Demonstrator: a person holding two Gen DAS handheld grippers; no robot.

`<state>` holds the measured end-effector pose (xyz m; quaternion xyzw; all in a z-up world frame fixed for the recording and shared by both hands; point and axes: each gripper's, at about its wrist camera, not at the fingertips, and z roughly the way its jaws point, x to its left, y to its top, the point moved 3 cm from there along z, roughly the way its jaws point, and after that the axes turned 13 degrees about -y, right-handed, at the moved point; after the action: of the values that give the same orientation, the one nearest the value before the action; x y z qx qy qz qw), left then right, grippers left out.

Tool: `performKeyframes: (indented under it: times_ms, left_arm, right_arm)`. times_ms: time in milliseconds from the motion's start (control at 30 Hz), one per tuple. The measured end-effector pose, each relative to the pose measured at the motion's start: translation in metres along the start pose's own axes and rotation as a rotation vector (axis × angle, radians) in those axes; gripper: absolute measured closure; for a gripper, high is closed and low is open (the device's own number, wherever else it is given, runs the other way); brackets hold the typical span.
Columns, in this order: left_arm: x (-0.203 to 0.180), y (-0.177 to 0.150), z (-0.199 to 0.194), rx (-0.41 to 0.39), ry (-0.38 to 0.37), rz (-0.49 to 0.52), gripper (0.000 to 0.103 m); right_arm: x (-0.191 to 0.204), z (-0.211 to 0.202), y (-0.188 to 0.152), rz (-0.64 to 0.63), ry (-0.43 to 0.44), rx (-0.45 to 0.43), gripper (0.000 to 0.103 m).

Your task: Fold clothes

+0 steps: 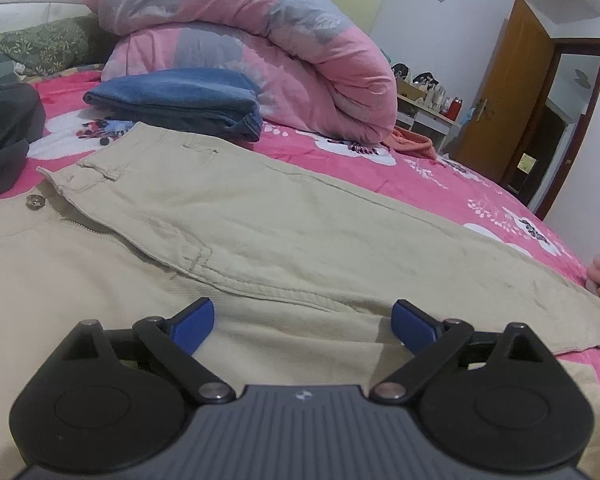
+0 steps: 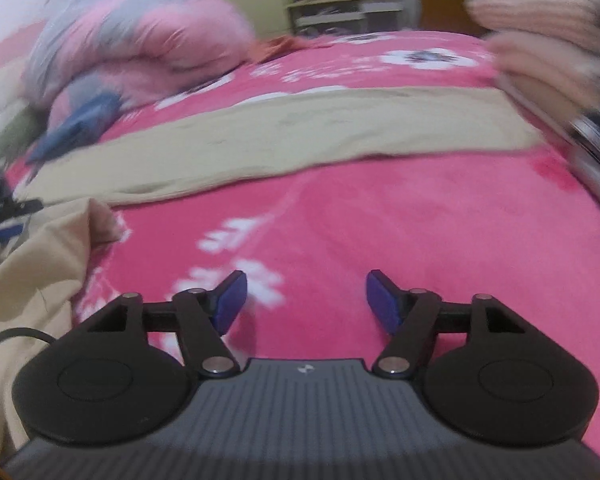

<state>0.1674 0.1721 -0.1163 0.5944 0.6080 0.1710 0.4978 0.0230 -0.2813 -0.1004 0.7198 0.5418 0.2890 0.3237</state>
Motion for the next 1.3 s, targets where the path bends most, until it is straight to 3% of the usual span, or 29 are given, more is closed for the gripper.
performKeyframes:
  times_ms: [133,267,467,633,767,967,1133,1233,1300]
  left_arm:
    - [0.001,-0.002,-0.001,-0.009,-0.018,-0.005,0.004]
    - [0.002,-0.002,-0.004,-0.018,-0.023,-0.023,0.004]
    - [-0.02,-0.001,-0.017,0.017,0.125,0.047,0.004]
    - [-0.034,-0.009,-0.076,-0.038,0.139,-0.026,0.004]
    - [-0.023,-0.029,-0.137,-0.088,0.201,-0.086,0.004]
    - [0.039,-0.045,-0.194,-0.153,0.331,-0.224,0.005]
    - [0.08,-0.052,-0.201,-0.153,0.326,-0.327,0.019]
    - [0.089,-0.053,-0.199,-0.171,0.332,-0.331,0.034]
    - [0.092,-0.05,-0.197,-0.183,0.343,-0.335,0.049]
  right_arm:
    - [-0.002,0.002,-0.019,-0.006,0.029,-0.104,0.03]
    - [0.004,0.006,-0.018,-0.039,0.05,-0.106,0.02]
    - [-0.01,0.002,-0.021,0.044,0.122,-0.124,0.02]
    - [-0.013,-0.002,-0.025,0.079,0.145,-0.135,0.02]
    - [-0.012,-0.004,-0.027,0.09,0.153,-0.138,0.02]
    - [-0.012,-0.003,-0.027,0.098,0.167,-0.13,0.016]
    - [-0.006,-0.003,-0.026,0.067,0.15,-0.128,0.014]
    - [-0.005,-0.003,-0.026,0.063,0.144,-0.128,0.014]
    - [-0.005,-0.003,-0.026,0.062,0.143,-0.126,0.014]
